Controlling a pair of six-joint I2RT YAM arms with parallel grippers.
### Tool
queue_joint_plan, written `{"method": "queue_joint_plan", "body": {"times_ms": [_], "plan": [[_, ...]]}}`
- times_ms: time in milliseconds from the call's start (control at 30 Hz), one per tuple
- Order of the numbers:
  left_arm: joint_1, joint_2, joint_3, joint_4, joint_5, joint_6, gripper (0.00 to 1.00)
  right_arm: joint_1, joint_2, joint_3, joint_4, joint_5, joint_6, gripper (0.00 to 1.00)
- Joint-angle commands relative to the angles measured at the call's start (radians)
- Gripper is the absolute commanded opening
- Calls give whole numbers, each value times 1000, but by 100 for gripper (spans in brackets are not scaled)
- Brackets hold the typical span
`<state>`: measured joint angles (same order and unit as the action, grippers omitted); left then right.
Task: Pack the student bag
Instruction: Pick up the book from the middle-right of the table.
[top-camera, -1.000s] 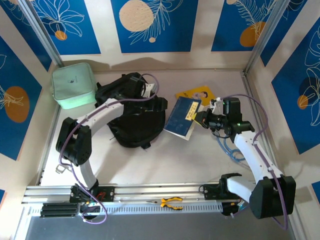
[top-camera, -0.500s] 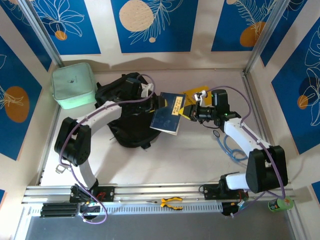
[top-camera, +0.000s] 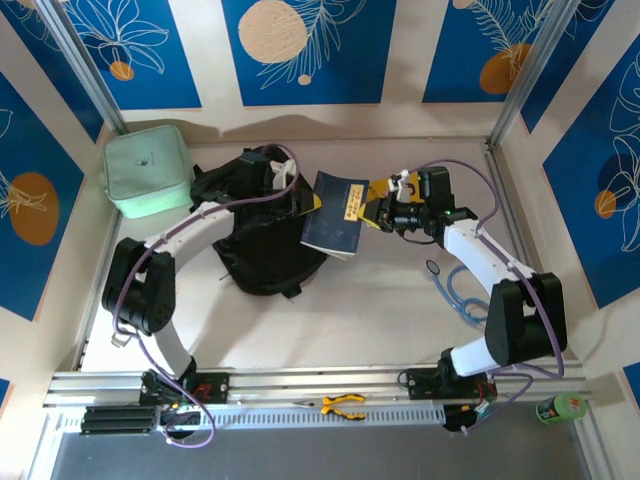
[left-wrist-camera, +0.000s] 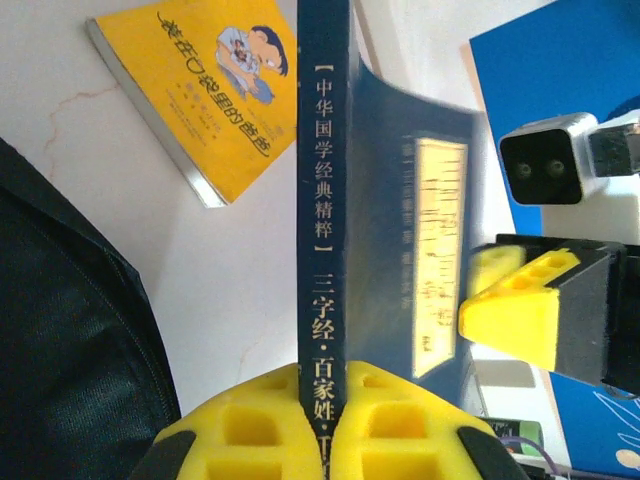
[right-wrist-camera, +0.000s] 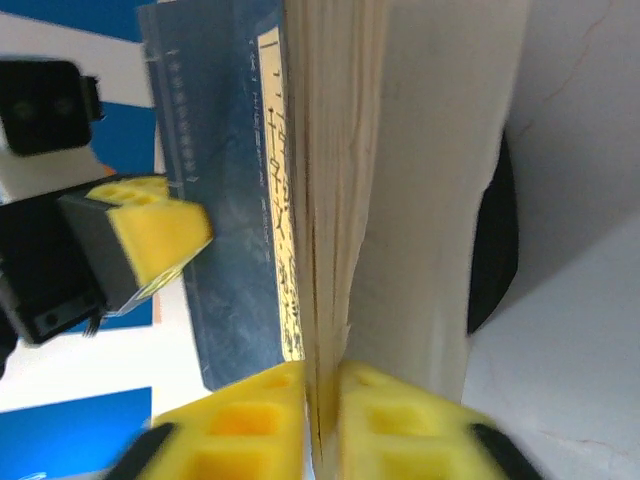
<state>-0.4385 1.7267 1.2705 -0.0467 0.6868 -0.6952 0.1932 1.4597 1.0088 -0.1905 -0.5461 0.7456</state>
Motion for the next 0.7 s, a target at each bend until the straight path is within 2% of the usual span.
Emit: {"method": "queue_joint_plan", "body": {"times_ms": [0, 100, 300, 433, 567, 667], "plan": [[37, -49, 2, 67, -68, -41, 0, 6, 11, 45, -22, 62, 29, 51], [50, -83, -45, 195, -177, -154, 0, 16, 5, 17, 57, 74, 123, 74], [52, -142, -143, 380, -389, -363, 0, 62, -1, -109, 341, 67, 487, 93], [50, -185, -202, 429, -533, -476, 0, 98, 39, -157, 558, 79, 700, 98], [47, -215, -260, 493, -608, -570, 0, 163, 99, -121, 698, 90, 795, 98], [46, -219, -291, 537, -623, -637, 0, 217, 149, -95, 781, 135, 835, 99]]}}
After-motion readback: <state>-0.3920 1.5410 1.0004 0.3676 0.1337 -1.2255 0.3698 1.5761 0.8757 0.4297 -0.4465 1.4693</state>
